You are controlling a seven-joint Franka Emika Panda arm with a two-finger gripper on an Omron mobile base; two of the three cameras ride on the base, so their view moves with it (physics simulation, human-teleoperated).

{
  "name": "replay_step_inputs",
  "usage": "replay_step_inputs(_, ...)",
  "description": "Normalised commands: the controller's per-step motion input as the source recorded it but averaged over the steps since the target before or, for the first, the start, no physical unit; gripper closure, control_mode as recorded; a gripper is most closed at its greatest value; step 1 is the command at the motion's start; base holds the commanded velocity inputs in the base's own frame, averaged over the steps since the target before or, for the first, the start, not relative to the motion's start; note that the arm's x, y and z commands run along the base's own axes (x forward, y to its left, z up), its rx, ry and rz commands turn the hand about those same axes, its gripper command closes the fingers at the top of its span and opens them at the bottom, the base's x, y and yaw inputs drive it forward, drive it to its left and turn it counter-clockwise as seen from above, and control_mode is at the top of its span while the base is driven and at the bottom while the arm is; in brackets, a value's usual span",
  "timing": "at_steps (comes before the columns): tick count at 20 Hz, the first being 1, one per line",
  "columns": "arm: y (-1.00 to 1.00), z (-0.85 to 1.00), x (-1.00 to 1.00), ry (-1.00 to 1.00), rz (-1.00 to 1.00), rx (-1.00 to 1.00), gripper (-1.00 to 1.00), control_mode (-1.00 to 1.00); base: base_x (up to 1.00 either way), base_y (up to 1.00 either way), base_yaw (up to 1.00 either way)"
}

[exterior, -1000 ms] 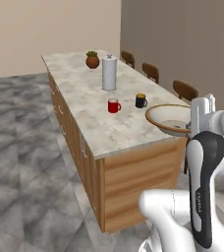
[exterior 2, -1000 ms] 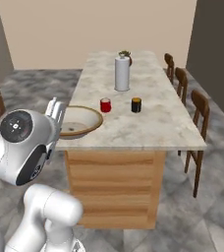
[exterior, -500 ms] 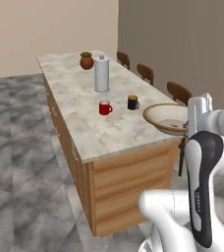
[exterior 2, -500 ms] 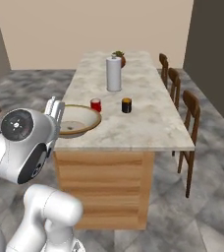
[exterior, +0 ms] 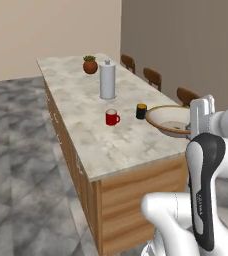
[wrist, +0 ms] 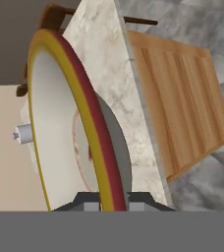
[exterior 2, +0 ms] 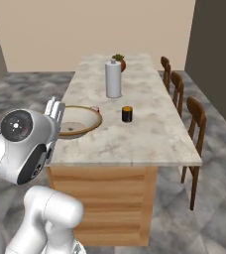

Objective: Clear the mugs and bowl far away from the sink.

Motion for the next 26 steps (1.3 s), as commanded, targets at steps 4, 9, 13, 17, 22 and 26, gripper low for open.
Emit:
replay_step_inputs(4, 0.0, 0.0, 0.0, 0.0, 0.0, 0.0, 1.0, 1.0, 0.3, -0.29, 0.0)
replay_step_inputs(9, 0.0, 0.0, 0.0, 0.0, 0.0, 0.0, 1.0, 1.0, 0.32, -0.25, 0.0)
replay_step_inputs(13, 0.0, 0.0, 0.0, 0.0, 0.0, 0.0, 1.0, 1.0, 0.48, -0.2, 0.0)
replay_step_inputs(17, 0.0, 0.0, 0.0, 0.0, 0.0, 0.0, 1.0, 1.0, 0.47, -0.28, 0.0)
replay_step_inputs(22, 0.0, 0.0, 0.0, 0.0, 0.0, 0.0, 1.0, 1.0, 0.24, -0.28, 0.0)
replay_step_inputs(26, -0.23, -0.37, 0.29, 0.11, 0.01, 0.07, 1.0, -1.0, 0.08, -0.07, 0.0)
